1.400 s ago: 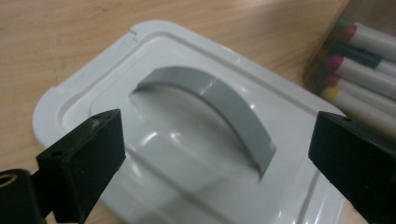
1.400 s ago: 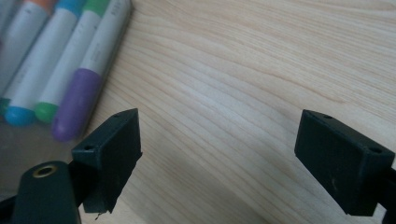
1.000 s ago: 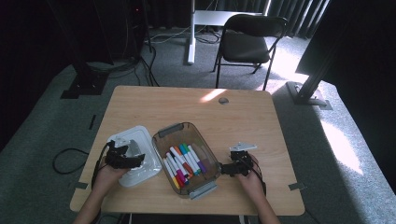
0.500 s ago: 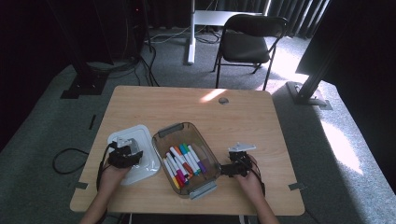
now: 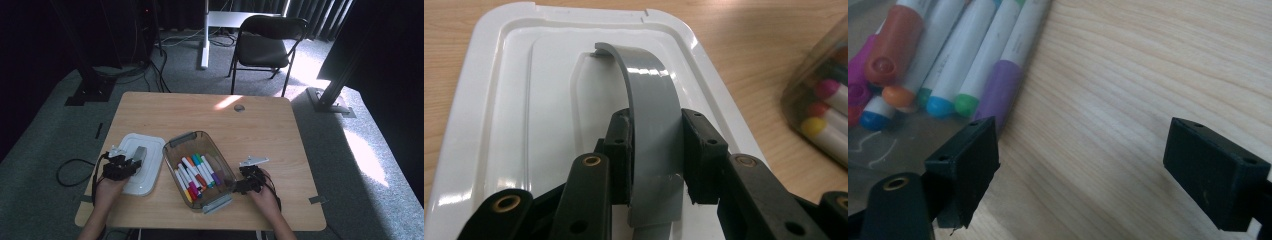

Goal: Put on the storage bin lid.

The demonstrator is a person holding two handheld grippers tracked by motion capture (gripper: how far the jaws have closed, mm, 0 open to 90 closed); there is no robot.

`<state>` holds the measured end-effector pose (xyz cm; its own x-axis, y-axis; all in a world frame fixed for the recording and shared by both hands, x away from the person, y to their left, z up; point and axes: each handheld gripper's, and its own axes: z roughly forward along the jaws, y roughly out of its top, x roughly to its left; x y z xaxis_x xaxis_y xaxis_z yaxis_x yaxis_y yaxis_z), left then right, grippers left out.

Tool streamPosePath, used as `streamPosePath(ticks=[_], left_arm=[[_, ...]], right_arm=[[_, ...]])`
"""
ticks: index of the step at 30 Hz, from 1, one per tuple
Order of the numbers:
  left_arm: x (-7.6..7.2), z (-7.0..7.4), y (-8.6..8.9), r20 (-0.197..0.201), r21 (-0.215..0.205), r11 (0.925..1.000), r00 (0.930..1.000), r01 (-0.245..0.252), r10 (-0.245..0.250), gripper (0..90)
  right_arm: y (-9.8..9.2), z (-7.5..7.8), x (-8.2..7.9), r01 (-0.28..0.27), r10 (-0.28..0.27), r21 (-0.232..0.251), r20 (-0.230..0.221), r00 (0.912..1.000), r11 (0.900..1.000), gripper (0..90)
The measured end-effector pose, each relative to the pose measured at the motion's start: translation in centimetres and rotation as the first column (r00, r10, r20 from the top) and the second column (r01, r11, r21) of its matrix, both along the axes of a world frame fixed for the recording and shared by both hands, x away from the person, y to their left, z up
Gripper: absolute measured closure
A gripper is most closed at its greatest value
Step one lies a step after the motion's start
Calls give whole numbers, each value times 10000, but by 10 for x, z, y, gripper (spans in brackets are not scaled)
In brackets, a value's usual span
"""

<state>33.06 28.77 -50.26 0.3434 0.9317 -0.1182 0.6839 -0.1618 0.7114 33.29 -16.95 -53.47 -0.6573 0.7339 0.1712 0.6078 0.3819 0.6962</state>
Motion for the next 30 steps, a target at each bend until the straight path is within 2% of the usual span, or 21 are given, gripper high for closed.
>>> streamPosePath(ticks=[6, 11, 16, 22, 25, 30], left_arm=[[-10, 7, 1, 86, -438, 9987, 9997, 254, -250, 693], [-10, 13, -4, 44, -1257, 9898, 9977, 677, -677, 693], [-9, 15, -6, 75, -1187, 9903, 9974, 717, -713, 694], [-14, 23, 9, 178, -1024, 9942, 9994, 329, -312, 694], [-20, 34, 26, 305, -1232, 9924, 9995, 54, -16, 694], [-29, 51, 38, 571, -1430, 9897, 9984, 60, 22, 695]], right_arm=[[-1, -1, -1, -153, 154, 131, -43, 9999, 9998, 148], [2, 0, -1, -302, 304, 171, -104, 9995, 9994, 147], [4, 1, -2, -423, 424, 295, -57, 9991, 9987, 147], [11, -1, -7, -951, 958, 558, -96, 9954, 9939, 143], [17, -1, -9, -1247, 1256, 606, -124, 9920, 9903, 140], [34, -2, -14, -1655, 1661, 665, -42, 9861, 9840, 136]])
